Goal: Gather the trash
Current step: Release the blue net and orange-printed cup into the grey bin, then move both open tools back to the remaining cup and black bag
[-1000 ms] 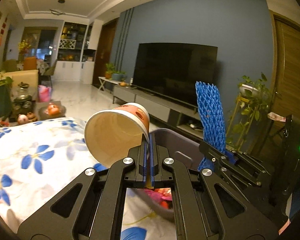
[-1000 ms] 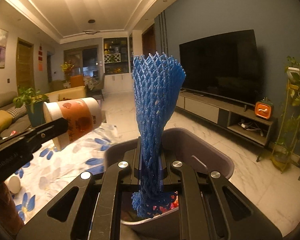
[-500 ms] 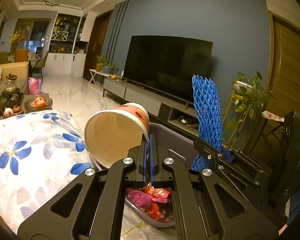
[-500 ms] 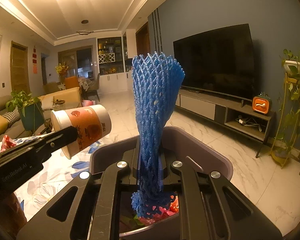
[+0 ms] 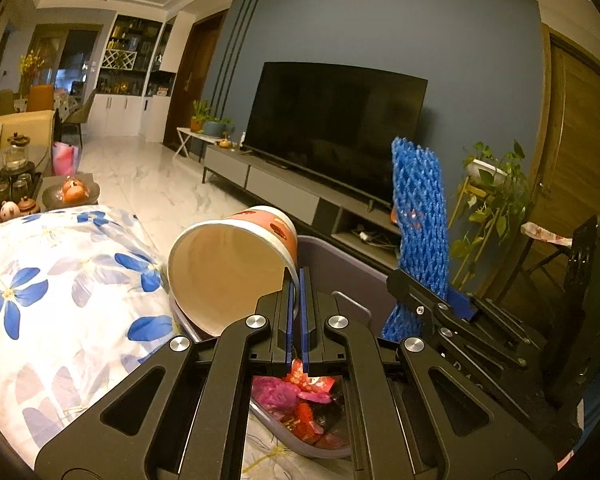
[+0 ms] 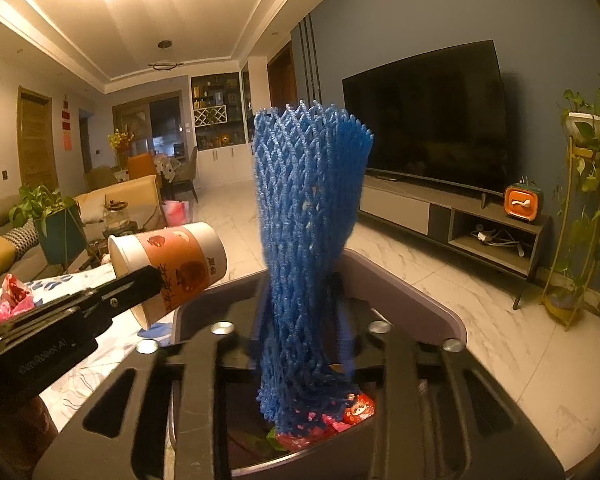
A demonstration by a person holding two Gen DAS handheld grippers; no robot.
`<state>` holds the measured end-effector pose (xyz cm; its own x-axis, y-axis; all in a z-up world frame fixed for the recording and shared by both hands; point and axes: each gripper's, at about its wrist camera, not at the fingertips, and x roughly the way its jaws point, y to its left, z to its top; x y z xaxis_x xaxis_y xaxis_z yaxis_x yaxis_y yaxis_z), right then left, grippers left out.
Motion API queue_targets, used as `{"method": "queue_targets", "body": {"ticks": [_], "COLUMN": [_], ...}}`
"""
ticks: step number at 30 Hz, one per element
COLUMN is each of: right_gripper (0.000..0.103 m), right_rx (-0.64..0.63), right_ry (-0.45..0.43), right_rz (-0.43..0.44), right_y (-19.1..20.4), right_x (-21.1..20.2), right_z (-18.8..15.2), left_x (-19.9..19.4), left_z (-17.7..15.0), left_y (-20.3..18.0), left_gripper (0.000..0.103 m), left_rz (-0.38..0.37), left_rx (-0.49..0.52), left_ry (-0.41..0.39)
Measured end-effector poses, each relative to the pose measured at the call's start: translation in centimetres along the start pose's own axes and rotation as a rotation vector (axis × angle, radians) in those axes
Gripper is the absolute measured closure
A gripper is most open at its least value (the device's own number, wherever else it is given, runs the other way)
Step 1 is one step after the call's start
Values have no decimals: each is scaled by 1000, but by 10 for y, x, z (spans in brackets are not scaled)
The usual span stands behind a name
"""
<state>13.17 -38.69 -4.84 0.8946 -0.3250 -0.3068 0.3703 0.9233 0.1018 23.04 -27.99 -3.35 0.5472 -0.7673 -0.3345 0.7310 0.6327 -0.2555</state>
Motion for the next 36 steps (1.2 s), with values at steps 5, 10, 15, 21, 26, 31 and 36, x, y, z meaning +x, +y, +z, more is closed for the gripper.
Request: {"method": "queue_targets", "body": {"ticks": [5, 10, 15, 21, 26, 31, 36], "right_gripper": [57, 48, 41, 34, 33, 33, 33], "right_rx": [5, 10, 10, 24, 47, 69, 58], "right_ry": [-1, 1, 16, -4, -12, -26, -38], "right_rz": [-3, -13, -20, -33, -34, -43, -43], "right_y": [-1, -3, -1, -3, -7, -11, -5], "right_x": [-2, 0, 4, -2, -9, -18, -30], "right_z": [0, 0, -3, -2, -2, -3, -5], "left_x": [0, 2, 4, 6, 12, 0, -34], "left_z": [0, -3, -4, -9, -11, -15, -18], "left_y": [1, 3, 5, 3, -3, 5, 24], "left_gripper": [101, 101, 101, 101, 78, 37, 29], "left_rz": [-8, -5, -4, -12, -26, -1, 90], "left_rx": [-6, -8, -15, -15, 11, -5, -33], "left_ry": [6, 17, 24, 36, 60, 39, -5]}}
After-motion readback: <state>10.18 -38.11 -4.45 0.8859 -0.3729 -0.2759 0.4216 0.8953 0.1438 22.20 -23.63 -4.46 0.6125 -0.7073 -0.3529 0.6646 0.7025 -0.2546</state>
